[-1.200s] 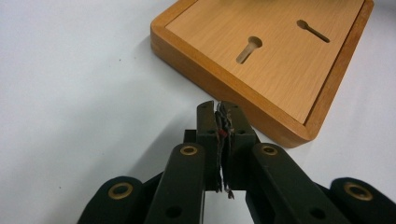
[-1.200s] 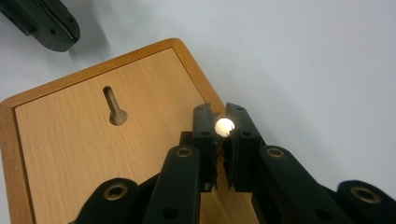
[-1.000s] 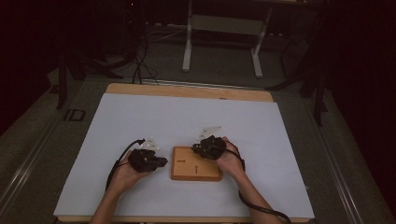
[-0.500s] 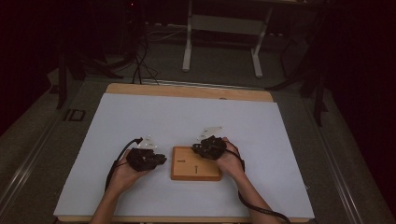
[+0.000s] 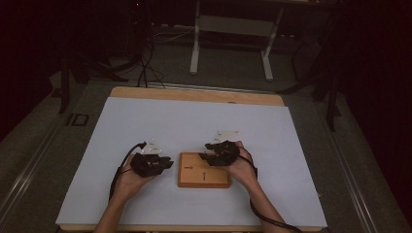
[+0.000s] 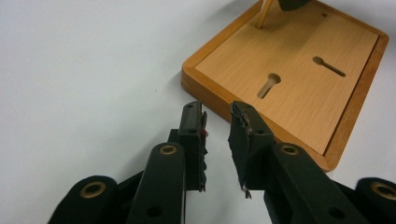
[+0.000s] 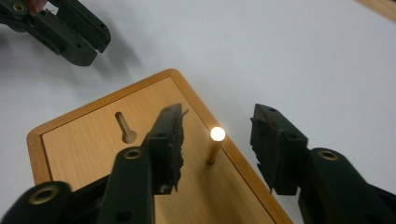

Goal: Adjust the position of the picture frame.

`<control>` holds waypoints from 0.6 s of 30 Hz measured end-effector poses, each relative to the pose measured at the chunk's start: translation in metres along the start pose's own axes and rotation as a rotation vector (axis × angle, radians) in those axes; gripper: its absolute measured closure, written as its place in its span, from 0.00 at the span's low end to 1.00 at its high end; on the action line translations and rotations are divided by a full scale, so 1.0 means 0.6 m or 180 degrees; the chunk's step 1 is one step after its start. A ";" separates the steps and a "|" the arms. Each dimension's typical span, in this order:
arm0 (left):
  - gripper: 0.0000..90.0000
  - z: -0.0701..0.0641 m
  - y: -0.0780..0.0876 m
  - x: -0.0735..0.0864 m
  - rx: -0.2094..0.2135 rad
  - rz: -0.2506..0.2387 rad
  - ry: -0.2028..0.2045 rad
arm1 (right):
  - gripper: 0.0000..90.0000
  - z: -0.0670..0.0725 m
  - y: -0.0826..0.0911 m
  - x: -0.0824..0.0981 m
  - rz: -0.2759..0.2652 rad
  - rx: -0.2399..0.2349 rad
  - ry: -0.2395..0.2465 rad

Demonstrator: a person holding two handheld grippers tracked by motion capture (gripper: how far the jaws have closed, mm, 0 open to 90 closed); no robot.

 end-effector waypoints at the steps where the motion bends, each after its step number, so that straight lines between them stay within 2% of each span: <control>1: 0.82 0.000 0.001 -0.001 -0.0013 -0.0020 -0.0002 | 0.57 0.001 0.002 -0.001 0.0002 0.0007 0.0023; 9: 0.80 -0.001 0.010 -0.009 -0.0091 -0.0261 0.0013 | 0.54 0.013 0.028 -0.002 -0.0035 0.0065 0.0151; 18: 0.77 -0.007 0.004 -0.015 -0.0093 -0.0303 -0.0019 | 0.53 0.021 0.051 0.014 0.0003 0.0111 0.0245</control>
Point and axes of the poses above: each handheld gripper's, and its own axes: y roughly backward along the jaws, x roughly out of its underside, z roughly to its left, the point moved 4 cm from there along -y, roughly forward along the jaws, and after that the axes turned 1 degree about -x, right-handed, at the moved point
